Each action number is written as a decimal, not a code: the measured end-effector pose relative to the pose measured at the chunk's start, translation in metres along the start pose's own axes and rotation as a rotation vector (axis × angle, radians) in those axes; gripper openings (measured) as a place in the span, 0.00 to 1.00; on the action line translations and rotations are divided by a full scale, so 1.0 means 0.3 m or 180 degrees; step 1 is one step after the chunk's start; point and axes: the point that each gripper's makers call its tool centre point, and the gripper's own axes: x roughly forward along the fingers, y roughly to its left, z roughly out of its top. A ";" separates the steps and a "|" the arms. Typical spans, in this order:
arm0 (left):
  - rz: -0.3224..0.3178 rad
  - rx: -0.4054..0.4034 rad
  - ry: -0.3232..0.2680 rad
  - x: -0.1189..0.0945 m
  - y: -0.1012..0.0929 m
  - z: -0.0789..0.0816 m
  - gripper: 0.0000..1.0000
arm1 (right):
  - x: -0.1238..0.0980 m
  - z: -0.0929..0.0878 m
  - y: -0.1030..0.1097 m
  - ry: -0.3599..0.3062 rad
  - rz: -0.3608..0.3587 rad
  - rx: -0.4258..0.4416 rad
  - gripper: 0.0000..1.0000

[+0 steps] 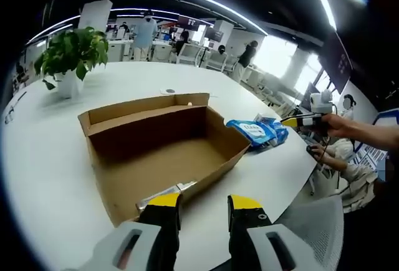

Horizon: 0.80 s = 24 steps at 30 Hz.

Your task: Operate the shoe box by opening the lid, removing the specified soft item, and placing it in the target area until the item is outside and the box remains undamaged.

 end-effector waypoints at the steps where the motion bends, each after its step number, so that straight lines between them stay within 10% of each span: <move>1: 0.0006 0.0020 0.0012 0.001 0.009 -0.001 0.29 | -0.006 -0.012 0.016 -0.0003 0.0012 0.0001 0.27; 24: 0.0030 0.0366 0.0238 0.081 0.164 0.077 0.29 | -0.066 -0.228 0.170 0.0092 0.0040 0.0033 0.27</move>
